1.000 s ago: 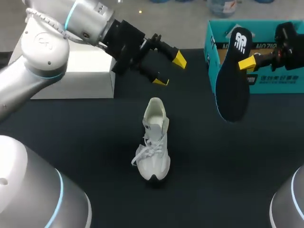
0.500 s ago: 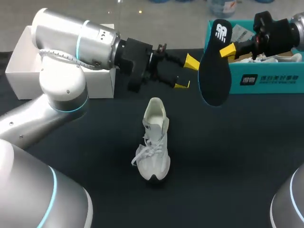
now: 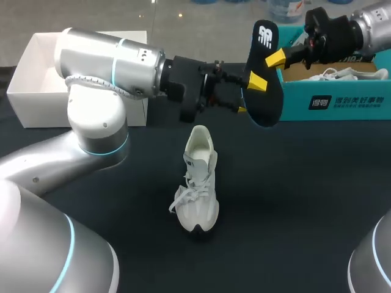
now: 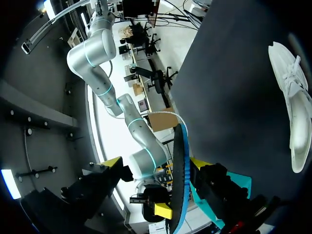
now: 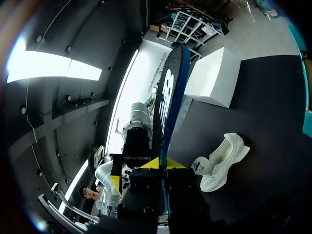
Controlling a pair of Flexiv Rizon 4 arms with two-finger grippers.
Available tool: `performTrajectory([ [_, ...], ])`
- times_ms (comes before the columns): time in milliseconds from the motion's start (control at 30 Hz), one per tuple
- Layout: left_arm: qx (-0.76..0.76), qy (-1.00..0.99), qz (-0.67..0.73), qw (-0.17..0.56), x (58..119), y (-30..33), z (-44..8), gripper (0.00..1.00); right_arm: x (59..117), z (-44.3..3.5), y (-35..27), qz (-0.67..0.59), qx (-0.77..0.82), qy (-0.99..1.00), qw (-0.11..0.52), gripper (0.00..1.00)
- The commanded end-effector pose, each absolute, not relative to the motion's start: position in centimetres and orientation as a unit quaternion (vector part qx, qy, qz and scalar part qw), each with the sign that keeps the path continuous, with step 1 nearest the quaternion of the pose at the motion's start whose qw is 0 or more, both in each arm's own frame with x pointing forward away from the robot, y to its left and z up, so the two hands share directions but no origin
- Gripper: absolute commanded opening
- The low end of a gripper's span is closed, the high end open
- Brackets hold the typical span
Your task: Take the shoe out of the shoebox, open the shoe tongue, remove and reinsert the insole, then place the shoe into the shoebox
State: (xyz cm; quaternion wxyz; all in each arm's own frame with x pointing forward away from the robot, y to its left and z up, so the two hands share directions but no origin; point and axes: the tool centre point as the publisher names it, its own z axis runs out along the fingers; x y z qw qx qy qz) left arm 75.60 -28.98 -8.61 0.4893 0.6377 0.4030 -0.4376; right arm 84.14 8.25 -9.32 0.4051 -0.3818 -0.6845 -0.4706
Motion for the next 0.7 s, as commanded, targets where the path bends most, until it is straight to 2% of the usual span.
performTrajectory([
  [33, 0.628, 0.419, -0.417, 0.506, 76.0, -29.4, -8.9, 0.88, 84.2, -9.3, 8.4, -0.461, -0.380, -0.690, 0.409, 0.00],
  [100, 0.620, 0.430, -0.408, 0.513, 76.4, -29.6, -9.1, 0.91, 84.2, -9.3, 8.5, -0.461, -0.380, -0.690, 0.409, 0.00],
  [133, 0.619, 0.433, -0.402, 0.517, 76.5, -29.8, -9.1, 0.98, 84.1, -9.2, 8.7, -0.463, -0.379, -0.689, 0.408, 0.00],
  [167, 0.616, 0.439, -0.392, 0.523, 76.6, -29.8, -9.2, 1.00, 84.1, -9.2, 8.8, -0.463, -0.379, -0.689, 0.408, 0.00],
  [433, 0.610, 0.458, -0.345, 0.547, 77.7, -30.6, -9.2, 1.00, 83.7, -8.3, 9.9, -0.470, -0.367, -0.694, 0.404, 0.00],
  [700, 0.616, 0.465, -0.349, 0.531, 79.6, -30.9, -9.3, 1.00, 81.9, -8.8, 10.0, -0.474, -0.363, -0.693, 0.404, 0.00],
])
